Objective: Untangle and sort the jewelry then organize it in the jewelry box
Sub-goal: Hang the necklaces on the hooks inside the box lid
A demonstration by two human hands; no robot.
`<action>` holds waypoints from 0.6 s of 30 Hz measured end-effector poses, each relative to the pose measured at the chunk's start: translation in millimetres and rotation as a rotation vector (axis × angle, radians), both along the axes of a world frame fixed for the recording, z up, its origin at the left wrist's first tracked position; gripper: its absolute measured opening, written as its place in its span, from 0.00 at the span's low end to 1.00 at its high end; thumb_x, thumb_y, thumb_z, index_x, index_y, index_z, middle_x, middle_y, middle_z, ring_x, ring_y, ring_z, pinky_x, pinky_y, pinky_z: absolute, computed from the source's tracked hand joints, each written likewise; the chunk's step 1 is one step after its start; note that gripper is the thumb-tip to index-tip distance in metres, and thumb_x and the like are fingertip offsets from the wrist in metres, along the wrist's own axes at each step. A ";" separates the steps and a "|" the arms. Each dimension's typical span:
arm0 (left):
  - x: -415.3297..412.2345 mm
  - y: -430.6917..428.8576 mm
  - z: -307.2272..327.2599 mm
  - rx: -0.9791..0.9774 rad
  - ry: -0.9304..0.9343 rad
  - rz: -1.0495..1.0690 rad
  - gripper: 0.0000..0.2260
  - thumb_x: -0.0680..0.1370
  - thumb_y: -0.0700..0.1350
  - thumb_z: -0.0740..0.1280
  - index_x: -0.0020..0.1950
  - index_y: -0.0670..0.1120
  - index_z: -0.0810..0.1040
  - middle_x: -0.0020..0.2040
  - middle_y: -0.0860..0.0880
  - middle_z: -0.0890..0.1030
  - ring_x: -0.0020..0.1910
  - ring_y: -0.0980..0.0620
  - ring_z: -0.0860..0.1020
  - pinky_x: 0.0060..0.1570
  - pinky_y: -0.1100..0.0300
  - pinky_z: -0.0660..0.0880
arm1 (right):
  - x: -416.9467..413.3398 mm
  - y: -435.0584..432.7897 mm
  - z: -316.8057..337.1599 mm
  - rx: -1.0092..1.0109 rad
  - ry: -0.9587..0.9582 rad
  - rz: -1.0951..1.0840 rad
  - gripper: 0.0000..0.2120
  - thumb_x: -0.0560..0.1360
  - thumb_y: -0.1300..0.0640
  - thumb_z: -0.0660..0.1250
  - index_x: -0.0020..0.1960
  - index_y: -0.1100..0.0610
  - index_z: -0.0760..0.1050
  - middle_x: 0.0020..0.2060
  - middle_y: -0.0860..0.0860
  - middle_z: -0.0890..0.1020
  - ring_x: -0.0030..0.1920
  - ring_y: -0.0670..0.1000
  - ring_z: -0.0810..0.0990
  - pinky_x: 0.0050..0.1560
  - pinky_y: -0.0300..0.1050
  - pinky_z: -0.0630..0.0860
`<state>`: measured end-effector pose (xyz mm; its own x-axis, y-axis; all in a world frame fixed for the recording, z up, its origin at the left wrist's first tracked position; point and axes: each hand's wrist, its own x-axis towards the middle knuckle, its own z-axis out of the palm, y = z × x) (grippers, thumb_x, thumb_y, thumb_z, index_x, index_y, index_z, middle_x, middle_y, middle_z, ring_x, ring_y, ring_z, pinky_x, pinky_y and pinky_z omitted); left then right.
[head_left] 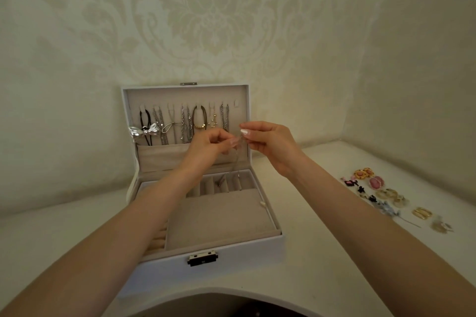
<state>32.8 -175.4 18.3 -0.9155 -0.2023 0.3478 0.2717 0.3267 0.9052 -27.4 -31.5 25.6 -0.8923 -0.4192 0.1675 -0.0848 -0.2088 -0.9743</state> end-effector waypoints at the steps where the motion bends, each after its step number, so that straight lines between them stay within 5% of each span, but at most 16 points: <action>1: 0.5 0.5 -1.0 0.022 -0.001 -0.002 0.02 0.75 0.39 0.68 0.42 0.43 0.78 0.39 0.49 0.81 0.28 0.66 0.73 0.29 0.75 0.68 | -0.4 -0.6 -2.3 -0.014 -0.012 0.002 0.08 0.71 0.69 0.69 0.47 0.59 0.81 0.33 0.49 0.81 0.34 0.44 0.78 0.37 0.34 0.75; 12: -3.1 -3.1 -2.2 0.260 -0.016 0.046 0.04 0.76 0.39 0.67 0.42 0.47 0.78 0.37 0.54 0.81 0.31 0.61 0.73 0.33 0.66 0.68 | -3.6 0.0 -12.8 -0.124 -0.098 0.033 0.04 0.74 0.67 0.67 0.47 0.60 0.79 0.34 0.51 0.81 0.35 0.46 0.78 0.39 0.37 0.76; 18: 2.0 0.7 -2.3 0.133 0.033 0.053 0.04 0.76 0.39 0.67 0.43 0.47 0.77 0.36 0.53 0.77 0.34 0.59 0.72 0.34 0.68 0.69 | 0.3 -1.0 -9.2 -0.040 0.013 0.056 0.02 0.74 0.60 0.68 0.44 0.57 0.80 0.41 0.50 0.84 0.41 0.46 0.79 0.42 0.38 0.75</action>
